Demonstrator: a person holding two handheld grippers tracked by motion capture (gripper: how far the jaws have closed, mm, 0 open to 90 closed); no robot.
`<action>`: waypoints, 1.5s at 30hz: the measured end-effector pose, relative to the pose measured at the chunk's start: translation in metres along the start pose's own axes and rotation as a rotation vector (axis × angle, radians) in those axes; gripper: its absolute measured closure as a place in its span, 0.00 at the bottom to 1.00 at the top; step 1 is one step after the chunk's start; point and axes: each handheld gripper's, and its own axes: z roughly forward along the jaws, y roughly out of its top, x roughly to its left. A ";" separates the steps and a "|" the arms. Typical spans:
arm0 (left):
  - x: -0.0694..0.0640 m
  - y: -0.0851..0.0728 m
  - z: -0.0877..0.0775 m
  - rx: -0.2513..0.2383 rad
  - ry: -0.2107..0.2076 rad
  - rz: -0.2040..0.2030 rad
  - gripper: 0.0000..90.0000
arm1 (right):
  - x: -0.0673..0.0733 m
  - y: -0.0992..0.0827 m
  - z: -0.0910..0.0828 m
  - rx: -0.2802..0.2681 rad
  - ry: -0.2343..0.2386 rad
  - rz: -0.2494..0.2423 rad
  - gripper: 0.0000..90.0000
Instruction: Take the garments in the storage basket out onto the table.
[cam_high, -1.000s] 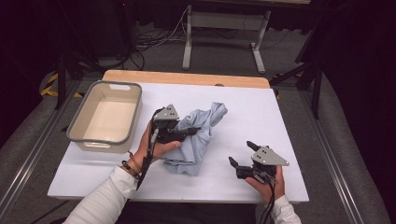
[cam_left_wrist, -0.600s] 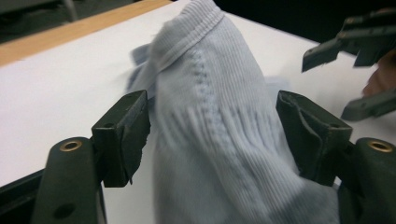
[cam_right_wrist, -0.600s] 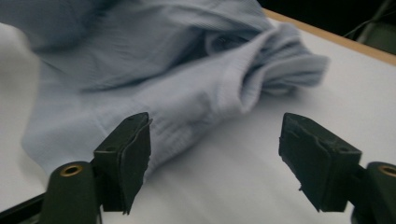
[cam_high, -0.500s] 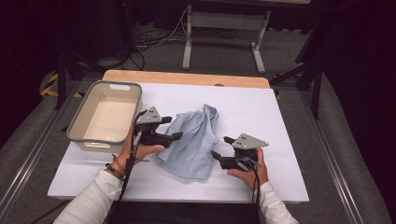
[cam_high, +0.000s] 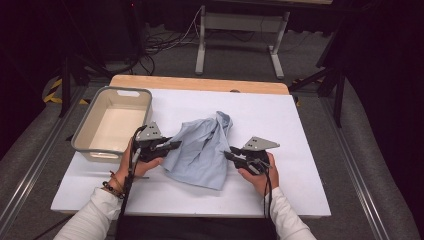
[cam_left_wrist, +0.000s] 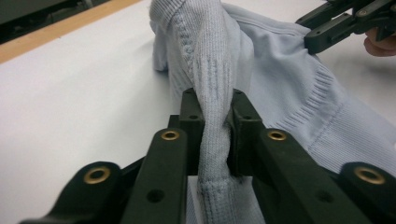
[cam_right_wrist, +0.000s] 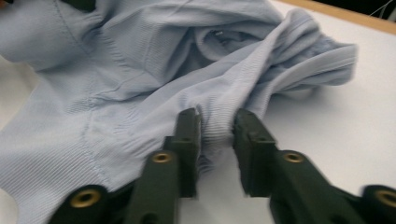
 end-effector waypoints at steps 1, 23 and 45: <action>0.000 0.000 -0.003 -0.009 -0.002 -0.003 0.89 | -0.001 0.000 -0.003 -0.006 -0.005 -0.002 0.84; 0.000 -0.003 -0.022 -0.004 -0.018 -0.030 0.86 | -0.015 0.002 -0.058 -0.130 -0.138 -0.008 0.90; 0.005 -0.001 -0.009 -0.058 0.085 -0.016 0.43 | -0.025 -0.011 -0.049 -0.053 -0.227 -0.028 0.87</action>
